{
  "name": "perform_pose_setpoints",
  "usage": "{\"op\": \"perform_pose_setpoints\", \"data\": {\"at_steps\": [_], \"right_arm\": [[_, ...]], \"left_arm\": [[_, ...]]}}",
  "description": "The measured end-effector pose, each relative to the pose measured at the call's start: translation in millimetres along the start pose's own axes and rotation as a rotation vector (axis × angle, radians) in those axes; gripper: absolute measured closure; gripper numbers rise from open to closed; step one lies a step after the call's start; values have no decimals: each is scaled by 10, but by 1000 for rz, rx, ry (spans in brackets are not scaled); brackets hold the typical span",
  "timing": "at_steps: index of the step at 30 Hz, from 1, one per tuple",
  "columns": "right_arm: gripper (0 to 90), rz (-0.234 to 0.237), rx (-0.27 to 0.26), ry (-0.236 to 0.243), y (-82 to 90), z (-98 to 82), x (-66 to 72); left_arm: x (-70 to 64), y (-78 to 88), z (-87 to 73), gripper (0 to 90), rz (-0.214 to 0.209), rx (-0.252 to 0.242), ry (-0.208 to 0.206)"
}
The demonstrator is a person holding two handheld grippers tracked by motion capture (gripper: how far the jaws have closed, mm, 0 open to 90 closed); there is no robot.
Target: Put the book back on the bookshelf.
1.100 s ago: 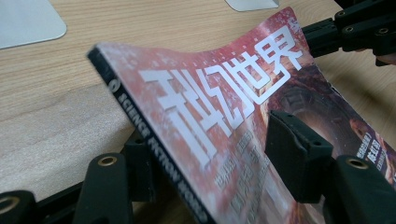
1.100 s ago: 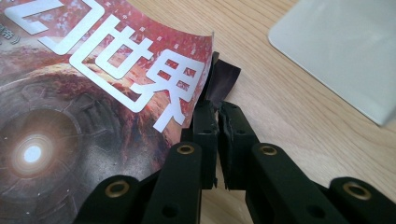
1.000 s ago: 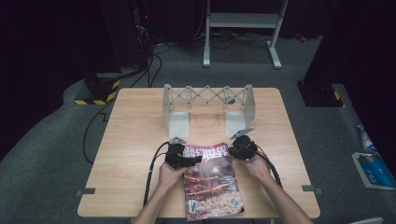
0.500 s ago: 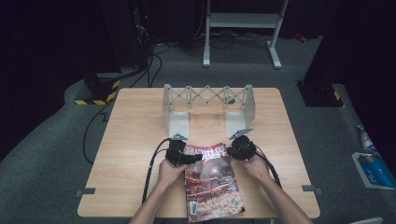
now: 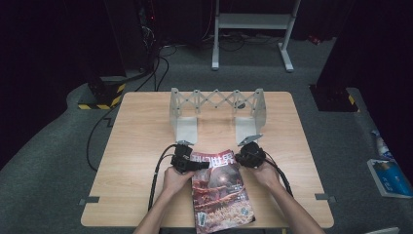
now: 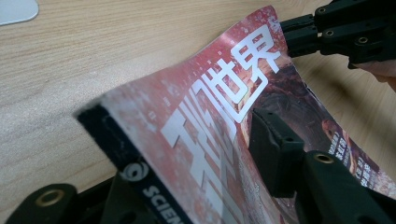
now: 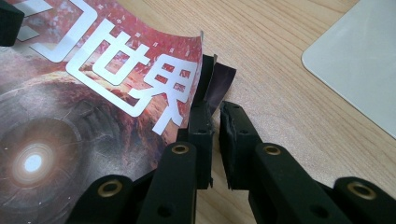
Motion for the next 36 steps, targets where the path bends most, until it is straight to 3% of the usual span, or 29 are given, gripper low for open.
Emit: {"op": "perform_pose_setpoints", "data": {"at_steps": [8,16,25,28,36], "right_arm": [[802,2,-11,-3,16,-8,11],[791,15,-52,-20,68,-26,34],[784,28,-88,-1,165,9,112],[774,28,-101,-9,197,5,106],[673,32,-123,-62,297,-90,21]], "left_arm": [[-39,48,25,688,4,-9,49],[-125,103,62,751,4,-31,55],[-241,174,119,784,18,-35,29],[-298,218,160,793,25,-42,-2],[-451,317,235,819,-12,-69,-18]]}}
Point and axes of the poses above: each handheld gripper's, and its own axes: y roughly backward along the jaws, z roughly out of its top, x roughly to its left, the point moved 10 cm from there along -y, roughly forward along the jaws, and after that the axes turned 1 degree about x, right-handed, at the moved point
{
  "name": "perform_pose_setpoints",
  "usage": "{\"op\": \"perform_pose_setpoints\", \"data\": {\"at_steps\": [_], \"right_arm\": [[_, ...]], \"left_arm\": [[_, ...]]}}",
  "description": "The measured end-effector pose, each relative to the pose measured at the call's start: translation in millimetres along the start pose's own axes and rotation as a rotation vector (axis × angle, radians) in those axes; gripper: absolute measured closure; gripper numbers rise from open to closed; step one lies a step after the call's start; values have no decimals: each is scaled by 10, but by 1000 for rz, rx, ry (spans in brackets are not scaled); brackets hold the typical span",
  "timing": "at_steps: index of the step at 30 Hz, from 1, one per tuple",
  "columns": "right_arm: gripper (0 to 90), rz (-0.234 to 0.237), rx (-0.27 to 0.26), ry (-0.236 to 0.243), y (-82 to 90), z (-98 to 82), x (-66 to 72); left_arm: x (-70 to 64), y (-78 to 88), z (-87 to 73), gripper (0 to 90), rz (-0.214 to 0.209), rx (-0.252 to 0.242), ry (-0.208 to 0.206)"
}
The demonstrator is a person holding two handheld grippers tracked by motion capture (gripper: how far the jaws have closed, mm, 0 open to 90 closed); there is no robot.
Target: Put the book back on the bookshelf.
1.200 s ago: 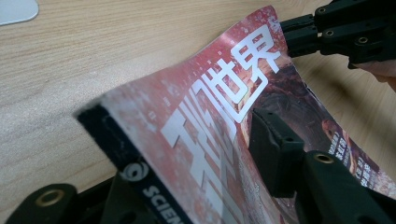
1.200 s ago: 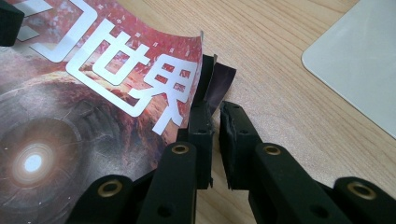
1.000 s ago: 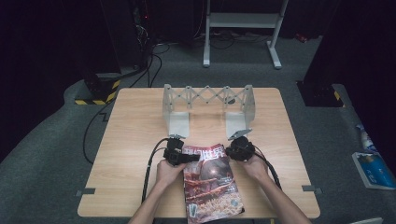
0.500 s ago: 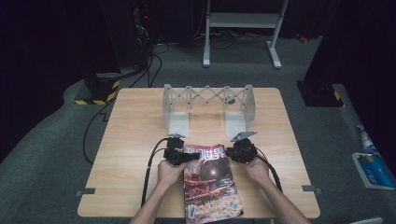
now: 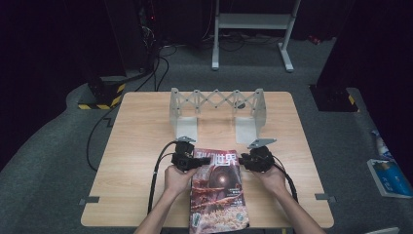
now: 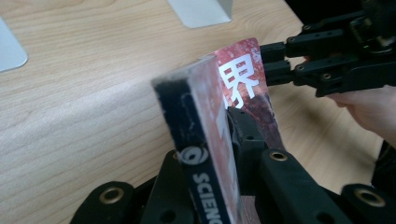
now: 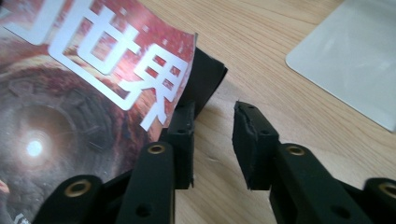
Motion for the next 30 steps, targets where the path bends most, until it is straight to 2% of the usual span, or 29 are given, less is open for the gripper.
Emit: {"op": "perform_pose_setpoints", "data": {"at_steps": [8,11,18,27,30], "right_arm": [[601,-9,-35,-45,155,-126,-99],[594,-28,-37,-41,199,-195,-166],[585,-76,-38,-75,292,-367,-327],[551,-138,-36,-102,335,-519,-479],[537,-158,-37,-96,342,-556,-523]], "left_arm": [[-201,94,97,837,-27,-13,-50],[-267,132,129,838,-27,-13,-77],[-422,256,251,838,-29,-30,-127],[-501,429,460,838,-1,-53,-180],[-509,495,527,838,12,-64,-191]]}}
Point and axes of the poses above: each handheld gripper's, and its own axes: y roughly backward along the jaws, z roughly out of its top, x roughly to its left, the point moved 10 cm from there along -y, roughly forward along the jaws, and after that the axes turned 1 degree about x, right-handed, at the moved point
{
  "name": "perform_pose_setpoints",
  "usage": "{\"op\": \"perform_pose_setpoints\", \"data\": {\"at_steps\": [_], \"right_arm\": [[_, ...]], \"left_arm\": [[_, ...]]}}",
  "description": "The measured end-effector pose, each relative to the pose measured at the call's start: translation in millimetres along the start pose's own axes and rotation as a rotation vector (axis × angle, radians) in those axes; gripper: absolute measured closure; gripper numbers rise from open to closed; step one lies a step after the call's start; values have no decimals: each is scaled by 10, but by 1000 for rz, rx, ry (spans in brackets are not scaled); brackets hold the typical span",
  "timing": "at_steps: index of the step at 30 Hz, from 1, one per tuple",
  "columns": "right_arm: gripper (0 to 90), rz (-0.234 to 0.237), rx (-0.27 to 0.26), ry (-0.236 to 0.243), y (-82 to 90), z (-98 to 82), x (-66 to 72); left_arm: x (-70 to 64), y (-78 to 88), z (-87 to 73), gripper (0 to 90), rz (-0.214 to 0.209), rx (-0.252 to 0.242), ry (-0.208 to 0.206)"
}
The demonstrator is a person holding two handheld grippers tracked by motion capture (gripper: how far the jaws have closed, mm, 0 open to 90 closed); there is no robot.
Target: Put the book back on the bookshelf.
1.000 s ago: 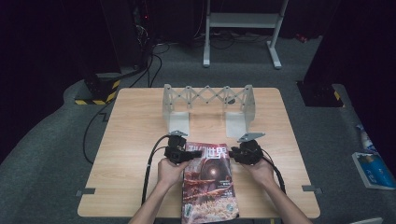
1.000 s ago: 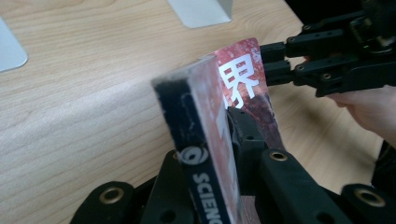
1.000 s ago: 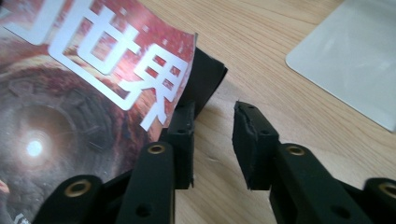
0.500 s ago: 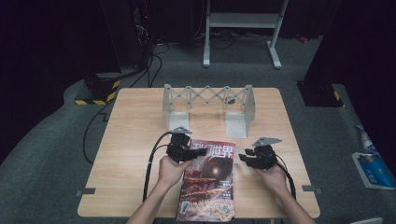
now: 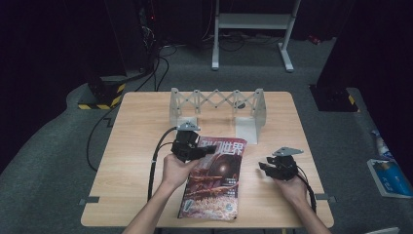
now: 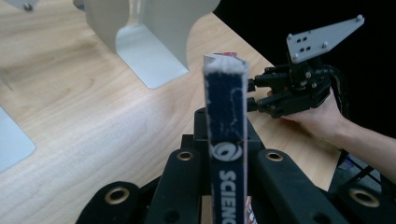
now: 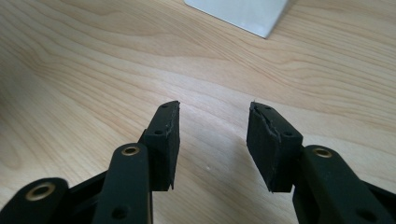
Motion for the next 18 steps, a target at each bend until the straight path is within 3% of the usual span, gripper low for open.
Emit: {"op": "perform_pose_setpoints", "data": {"at_steps": [15,18], "right_arm": [[450,-93,-58,-44,33,-168,-241],[433,-102,-101,-40,19,-172,-257]], "left_arm": [[77,205,252,838,46,-47,-18],[88,231,278,838,50,-53,-21]]}}
Point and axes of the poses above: each handheld gripper's, and its own axes: y roughly backward along the jaws, z roughly out of its top, x roughly to its left, the point moved 10 cm from there along -y, roughly forward along the jaws, and after that the axes turned 1 degree about x, right-handed, at the moved point
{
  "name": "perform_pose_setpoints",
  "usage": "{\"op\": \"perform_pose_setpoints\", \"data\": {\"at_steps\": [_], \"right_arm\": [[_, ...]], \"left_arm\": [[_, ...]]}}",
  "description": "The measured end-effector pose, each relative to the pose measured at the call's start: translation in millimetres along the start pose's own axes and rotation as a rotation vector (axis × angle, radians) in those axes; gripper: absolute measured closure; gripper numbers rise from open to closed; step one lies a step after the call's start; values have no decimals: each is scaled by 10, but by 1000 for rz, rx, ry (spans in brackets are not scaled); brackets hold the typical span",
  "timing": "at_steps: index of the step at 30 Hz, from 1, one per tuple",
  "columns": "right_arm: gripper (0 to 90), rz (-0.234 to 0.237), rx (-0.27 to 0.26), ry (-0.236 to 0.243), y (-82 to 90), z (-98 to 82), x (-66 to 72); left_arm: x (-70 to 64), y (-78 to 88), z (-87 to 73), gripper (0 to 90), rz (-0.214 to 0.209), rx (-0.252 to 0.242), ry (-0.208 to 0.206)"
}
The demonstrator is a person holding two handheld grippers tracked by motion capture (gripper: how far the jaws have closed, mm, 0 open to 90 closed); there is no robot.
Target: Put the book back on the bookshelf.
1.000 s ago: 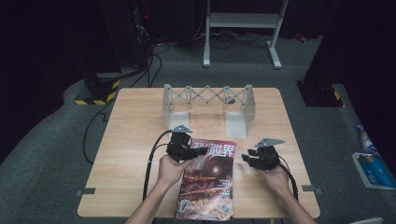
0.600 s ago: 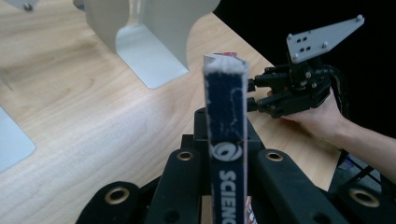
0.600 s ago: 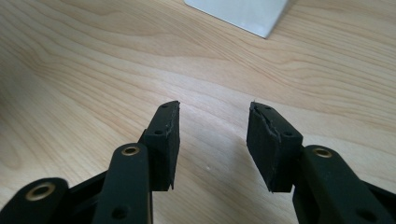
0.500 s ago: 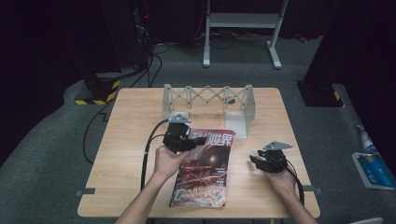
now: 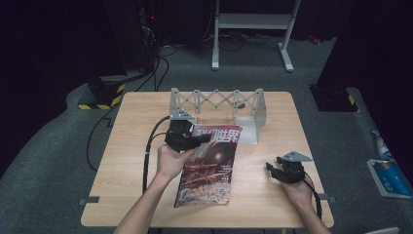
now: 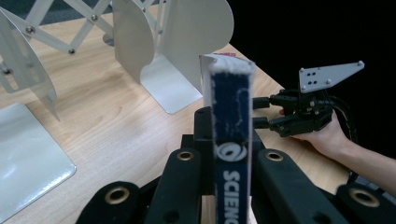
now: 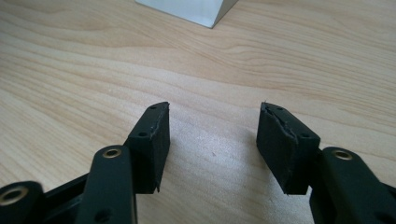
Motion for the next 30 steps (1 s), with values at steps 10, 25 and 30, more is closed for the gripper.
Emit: {"op": "perform_pose_setpoints", "data": {"at_steps": [10,25,30], "right_arm": [[365,-7,-56,5,-42,2,28],[365,-12,-63,4,-44,3,29],[365,-12,-63,3,-43,2,29]], "left_arm": [[74,42,49,838,22,-12,2],[240,205,227,837,84,-44,0],[287,263,287,837,108,-54,1]]}}
Point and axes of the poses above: each handheld gripper's, and its own axes: y roughly backward along the jaws, z roughly out of its top, x roughly to its left, the point moved 10 cm from there along -y, roughly forward along the jaws, and after that the axes turned 1 degree about x, right-handed, at the moved point
